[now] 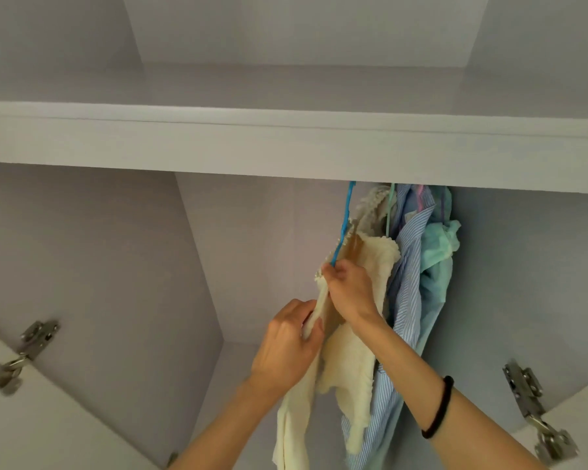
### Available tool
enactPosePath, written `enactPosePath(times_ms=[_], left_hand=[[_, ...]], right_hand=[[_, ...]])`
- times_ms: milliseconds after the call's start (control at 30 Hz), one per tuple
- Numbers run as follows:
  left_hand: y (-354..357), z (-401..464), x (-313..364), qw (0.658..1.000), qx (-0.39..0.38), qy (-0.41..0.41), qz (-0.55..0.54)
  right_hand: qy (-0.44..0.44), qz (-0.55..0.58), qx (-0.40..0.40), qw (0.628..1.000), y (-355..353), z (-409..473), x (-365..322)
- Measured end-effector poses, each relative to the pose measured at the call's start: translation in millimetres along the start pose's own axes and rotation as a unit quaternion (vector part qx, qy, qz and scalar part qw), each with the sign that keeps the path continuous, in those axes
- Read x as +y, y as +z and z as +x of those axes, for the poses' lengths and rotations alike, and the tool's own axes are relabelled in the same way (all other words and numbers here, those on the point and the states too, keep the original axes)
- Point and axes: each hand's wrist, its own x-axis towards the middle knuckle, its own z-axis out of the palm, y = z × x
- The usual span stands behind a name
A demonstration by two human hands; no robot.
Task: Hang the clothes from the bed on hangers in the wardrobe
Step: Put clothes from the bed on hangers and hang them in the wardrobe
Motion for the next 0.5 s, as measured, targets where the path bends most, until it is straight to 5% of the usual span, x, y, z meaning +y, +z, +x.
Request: enactPosePath(times_ms=[200, 367, 500], left_hand=[[-35, -40, -34, 0.994, -0.020, 0.048, 0.092], [-63, -59, -81, 0.993, 0.022, -0.031, 0.111], [-88, -56, -119, 0.976, 0.040, -0.113, 0.180]], right_hand=[[0.036, -0.113, -0.108, 0.987, 33, -10, 11], [0.003, -0.215, -0.209, 0.954, 50, -22, 22], [-0.062, -0.324, -0.206, 0.921, 59, -35, 22]])
